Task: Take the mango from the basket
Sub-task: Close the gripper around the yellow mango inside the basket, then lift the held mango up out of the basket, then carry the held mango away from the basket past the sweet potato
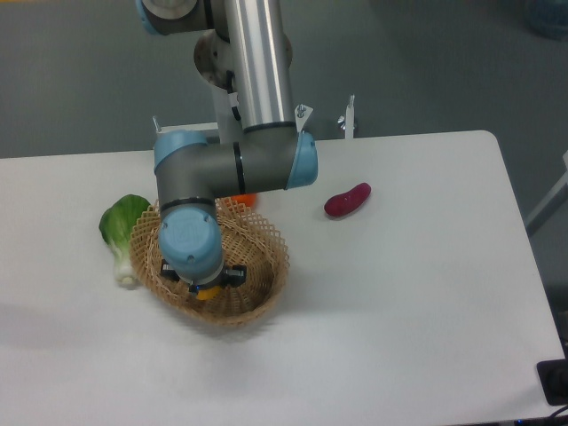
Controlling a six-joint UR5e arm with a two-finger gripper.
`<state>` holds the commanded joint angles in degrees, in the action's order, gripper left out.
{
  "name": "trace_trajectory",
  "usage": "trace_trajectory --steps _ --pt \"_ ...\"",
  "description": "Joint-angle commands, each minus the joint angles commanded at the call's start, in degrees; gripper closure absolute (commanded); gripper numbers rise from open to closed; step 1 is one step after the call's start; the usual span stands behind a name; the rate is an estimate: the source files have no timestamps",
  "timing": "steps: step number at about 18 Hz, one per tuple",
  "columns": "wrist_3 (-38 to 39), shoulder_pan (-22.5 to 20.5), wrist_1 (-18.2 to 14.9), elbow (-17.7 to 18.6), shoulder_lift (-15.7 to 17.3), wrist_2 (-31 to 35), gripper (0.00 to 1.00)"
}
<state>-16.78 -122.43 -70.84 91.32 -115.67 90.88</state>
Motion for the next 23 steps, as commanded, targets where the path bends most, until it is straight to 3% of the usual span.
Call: trace_trajectory --steps 6,11,15,20,23 --pt "-5.9 -5.9 0.4 -1.8 2.6 0.3 0.64" --pt "-11.1 -12.2 0.6 -4.2 1.9 1.7 0.67" --pt "-20.7 -18.3 0.0 -7.7 1.1 1.6 0.67" --pt "-35.1 -25.6 0.3 -8.6 1.0 1.3 0.67" --pt "-41.9 -28.1 0.6 -10.2 -0.7 1.3 0.67"
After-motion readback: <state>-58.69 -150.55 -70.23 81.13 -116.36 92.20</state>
